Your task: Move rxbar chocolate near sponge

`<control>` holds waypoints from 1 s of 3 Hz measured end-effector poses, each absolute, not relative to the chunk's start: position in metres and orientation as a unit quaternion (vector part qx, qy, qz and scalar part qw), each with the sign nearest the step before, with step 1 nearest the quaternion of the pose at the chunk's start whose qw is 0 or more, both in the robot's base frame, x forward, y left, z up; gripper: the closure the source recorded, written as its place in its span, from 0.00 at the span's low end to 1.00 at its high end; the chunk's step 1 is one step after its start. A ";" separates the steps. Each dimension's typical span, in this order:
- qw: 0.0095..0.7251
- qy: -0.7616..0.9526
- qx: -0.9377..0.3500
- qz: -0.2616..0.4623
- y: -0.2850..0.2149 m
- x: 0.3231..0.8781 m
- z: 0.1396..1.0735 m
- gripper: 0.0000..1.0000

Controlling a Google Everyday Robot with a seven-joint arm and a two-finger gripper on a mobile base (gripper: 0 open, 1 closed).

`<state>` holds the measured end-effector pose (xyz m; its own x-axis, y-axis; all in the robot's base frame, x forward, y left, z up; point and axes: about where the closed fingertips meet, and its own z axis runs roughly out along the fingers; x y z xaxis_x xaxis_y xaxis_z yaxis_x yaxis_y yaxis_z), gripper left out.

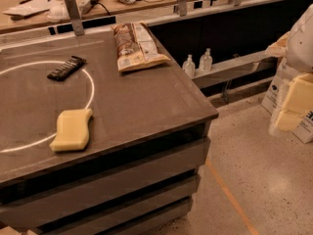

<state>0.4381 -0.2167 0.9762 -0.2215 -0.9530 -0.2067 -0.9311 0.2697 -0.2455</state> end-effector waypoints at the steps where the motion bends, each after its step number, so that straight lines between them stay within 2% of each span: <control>1: 0.159 0.781 -0.603 -0.034 -0.217 0.438 0.976 0.00; 2: 0.198 0.773 -0.602 -0.021 -0.202 0.454 0.982 0.00; 3: 0.267 0.761 -0.591 0.008 -0.165 0.491 0.985 0.00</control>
Offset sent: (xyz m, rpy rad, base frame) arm 0.0449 0.0379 0.0130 0.1895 -0.1121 0.0408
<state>0.4908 -0.1652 0.9853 -0.1583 -0.8958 -0.4154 -0.9040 0.3007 -0.3039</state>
